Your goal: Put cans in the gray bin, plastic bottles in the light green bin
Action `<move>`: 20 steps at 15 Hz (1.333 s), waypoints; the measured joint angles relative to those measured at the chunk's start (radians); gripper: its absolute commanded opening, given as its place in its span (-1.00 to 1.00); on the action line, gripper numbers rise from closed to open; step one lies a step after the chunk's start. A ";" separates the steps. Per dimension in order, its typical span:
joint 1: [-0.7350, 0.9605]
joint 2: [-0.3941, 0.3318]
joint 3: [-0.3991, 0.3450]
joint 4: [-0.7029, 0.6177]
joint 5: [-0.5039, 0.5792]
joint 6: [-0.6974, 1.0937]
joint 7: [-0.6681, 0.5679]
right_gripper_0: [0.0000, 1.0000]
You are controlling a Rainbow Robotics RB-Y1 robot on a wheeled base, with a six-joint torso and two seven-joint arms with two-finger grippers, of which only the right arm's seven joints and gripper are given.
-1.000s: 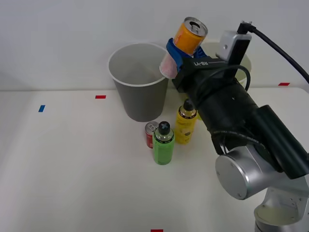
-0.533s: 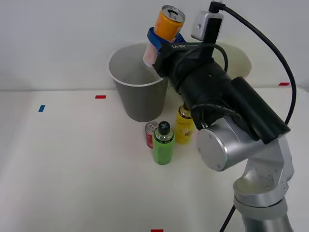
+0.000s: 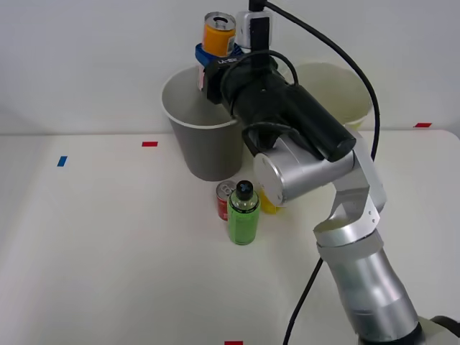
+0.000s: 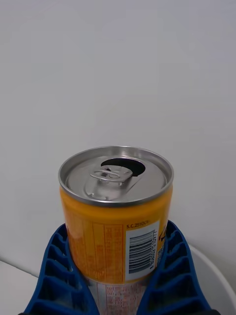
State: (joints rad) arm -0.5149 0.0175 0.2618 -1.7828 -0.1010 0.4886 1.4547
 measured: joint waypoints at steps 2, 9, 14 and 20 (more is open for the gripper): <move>-0.039 0.000 -0.008 0.089 0.017 -0.039 0.002 -1.00; -0.088 0.000 -0.019 0.183 0.067 -0.102 0.009 -0.28; -0.088 0.000 -0.016 0.183 0.063 -0.105 -0.011 0.49; -0.088 0.000 -0.008 0.183 0.054 -0.119 -0.035 0.60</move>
State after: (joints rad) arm -0.6029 0.0175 0.2533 -1.5999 -0.0471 0.3701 1.4196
